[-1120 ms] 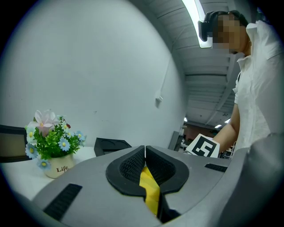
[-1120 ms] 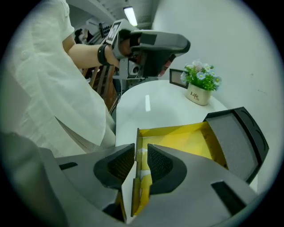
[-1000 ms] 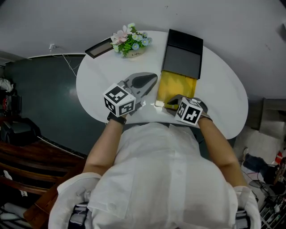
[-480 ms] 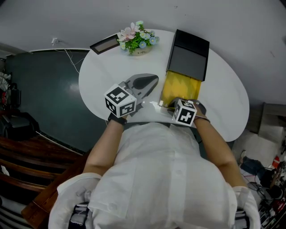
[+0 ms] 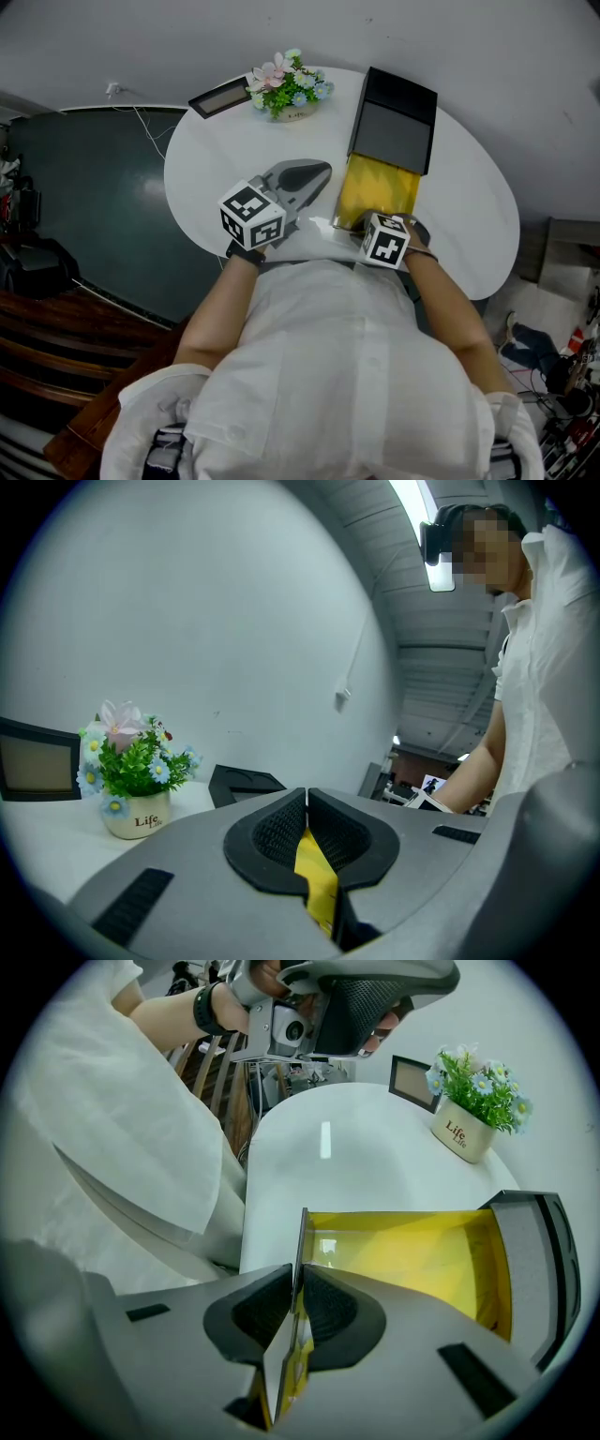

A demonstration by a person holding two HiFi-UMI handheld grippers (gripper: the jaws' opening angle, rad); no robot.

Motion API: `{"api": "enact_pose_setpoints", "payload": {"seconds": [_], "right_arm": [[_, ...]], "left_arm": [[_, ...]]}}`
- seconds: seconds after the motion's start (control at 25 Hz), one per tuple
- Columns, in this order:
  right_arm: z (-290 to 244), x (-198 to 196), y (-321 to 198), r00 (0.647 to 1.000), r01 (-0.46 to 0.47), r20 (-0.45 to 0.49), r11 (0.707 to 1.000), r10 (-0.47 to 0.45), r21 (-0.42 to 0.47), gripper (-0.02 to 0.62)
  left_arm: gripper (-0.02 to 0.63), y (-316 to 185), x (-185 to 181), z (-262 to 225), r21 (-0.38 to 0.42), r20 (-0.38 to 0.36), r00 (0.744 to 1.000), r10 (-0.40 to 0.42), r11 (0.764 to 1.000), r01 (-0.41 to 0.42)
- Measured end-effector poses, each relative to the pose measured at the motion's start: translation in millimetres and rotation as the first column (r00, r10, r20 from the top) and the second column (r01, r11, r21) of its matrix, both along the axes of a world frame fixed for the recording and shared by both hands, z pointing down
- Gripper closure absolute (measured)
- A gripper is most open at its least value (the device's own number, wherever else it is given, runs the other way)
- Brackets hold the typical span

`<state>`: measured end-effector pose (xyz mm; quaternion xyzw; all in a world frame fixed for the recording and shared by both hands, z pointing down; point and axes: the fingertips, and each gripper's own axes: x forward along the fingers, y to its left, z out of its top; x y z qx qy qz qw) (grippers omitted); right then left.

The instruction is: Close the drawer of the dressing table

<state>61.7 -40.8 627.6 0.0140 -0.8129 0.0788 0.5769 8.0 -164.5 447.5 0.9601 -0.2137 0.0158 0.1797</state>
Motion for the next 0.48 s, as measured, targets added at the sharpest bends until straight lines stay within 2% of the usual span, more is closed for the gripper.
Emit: {"api": "enact_pose_setpoints", "payload": {"seconds": [0.48], "right_arm": [[-11, 9, -21, 0.999, -0.036, 0.000, 0.999, 0.036, 0.012, 0.565]], "left_arm": [[0.588, -4, -5, -1, 0.000, -0.005, 1.000, -0.015, 1.000, 0.015]]}}
